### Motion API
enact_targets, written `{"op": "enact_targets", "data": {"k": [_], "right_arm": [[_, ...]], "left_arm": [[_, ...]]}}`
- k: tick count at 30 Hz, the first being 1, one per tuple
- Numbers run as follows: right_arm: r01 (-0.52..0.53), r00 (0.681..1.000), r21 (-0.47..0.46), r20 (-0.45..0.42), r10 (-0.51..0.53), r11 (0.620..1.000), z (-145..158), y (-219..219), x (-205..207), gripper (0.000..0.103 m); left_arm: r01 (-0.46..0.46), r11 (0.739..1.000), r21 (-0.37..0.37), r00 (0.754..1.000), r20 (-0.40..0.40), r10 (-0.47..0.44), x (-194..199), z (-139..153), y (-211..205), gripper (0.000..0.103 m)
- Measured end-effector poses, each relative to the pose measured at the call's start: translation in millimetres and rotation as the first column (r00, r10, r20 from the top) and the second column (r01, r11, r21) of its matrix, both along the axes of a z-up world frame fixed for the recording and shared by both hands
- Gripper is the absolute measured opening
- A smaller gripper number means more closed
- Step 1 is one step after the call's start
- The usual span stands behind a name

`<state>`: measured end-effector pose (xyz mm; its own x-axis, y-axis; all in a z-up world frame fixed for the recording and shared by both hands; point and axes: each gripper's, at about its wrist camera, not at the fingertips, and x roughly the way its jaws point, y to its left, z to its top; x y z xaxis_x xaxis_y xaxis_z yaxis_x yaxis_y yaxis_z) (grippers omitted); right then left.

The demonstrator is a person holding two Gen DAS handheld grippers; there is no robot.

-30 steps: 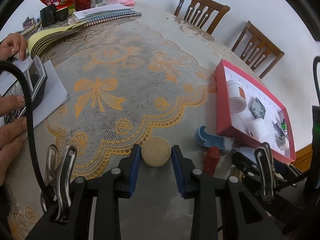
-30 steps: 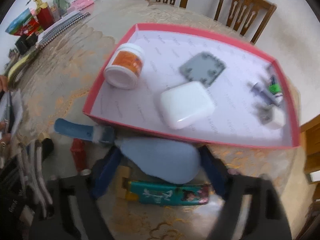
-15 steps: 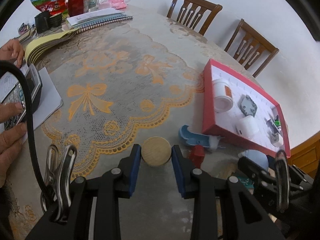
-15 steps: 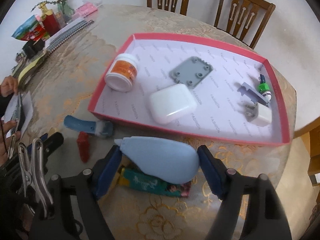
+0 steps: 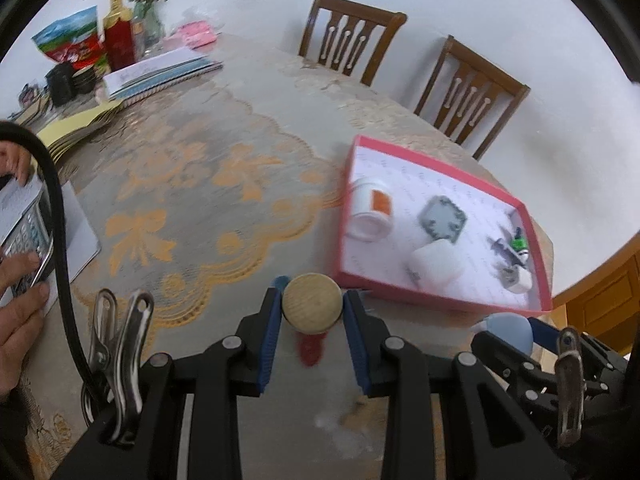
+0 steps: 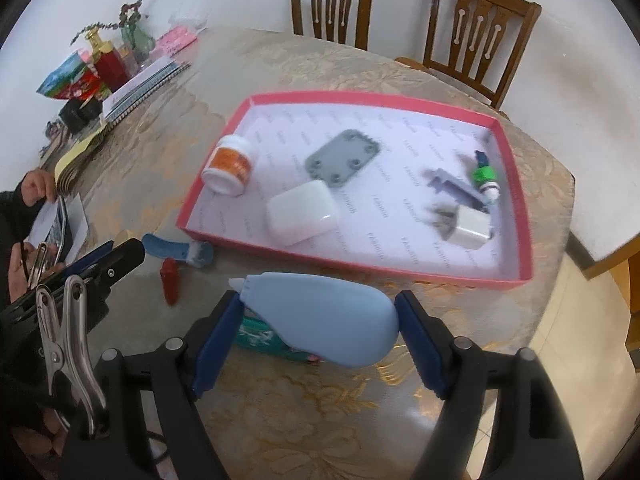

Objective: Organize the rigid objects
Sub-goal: 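Carry the wooden disc with left tool over the tray while right carries the pouch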

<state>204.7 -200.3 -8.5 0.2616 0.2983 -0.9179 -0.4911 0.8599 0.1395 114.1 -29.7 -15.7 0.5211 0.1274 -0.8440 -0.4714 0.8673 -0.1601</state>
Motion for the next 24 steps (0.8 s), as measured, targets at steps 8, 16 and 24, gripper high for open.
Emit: {"op": "enact_targets", "data": {"k": [8, 16, 24], "right_arm": [[0.038, 0.999, 0.028, 0.002, -0.038, 0.999, 7.1, -26.5, 24.8, 0.079], [0.04, 0.999, 0.035, 0.036, -0.041, 0.999, 14.3, -48.2, 52.1, 0.079], [0.033, 0.997, 0.023, 0.065, -0.034, 0.999, 19.8, -63.4, 89.3, 0.079]], "left_arm": [[0.06, 0.998, 0.008, 0.998, 0.0, -0.06, 33.2, 8.9, -30.1, 0.033], [0.076, 0.997, -0.024, 0.997, 0.029, -0.075, 73.4, 15.8, -54.7, 0.033], [0.059, 0.998, -0.032, 0.997, 0.059, -0.057, 110.7, 20.9, -69.9, 0.033]]}}
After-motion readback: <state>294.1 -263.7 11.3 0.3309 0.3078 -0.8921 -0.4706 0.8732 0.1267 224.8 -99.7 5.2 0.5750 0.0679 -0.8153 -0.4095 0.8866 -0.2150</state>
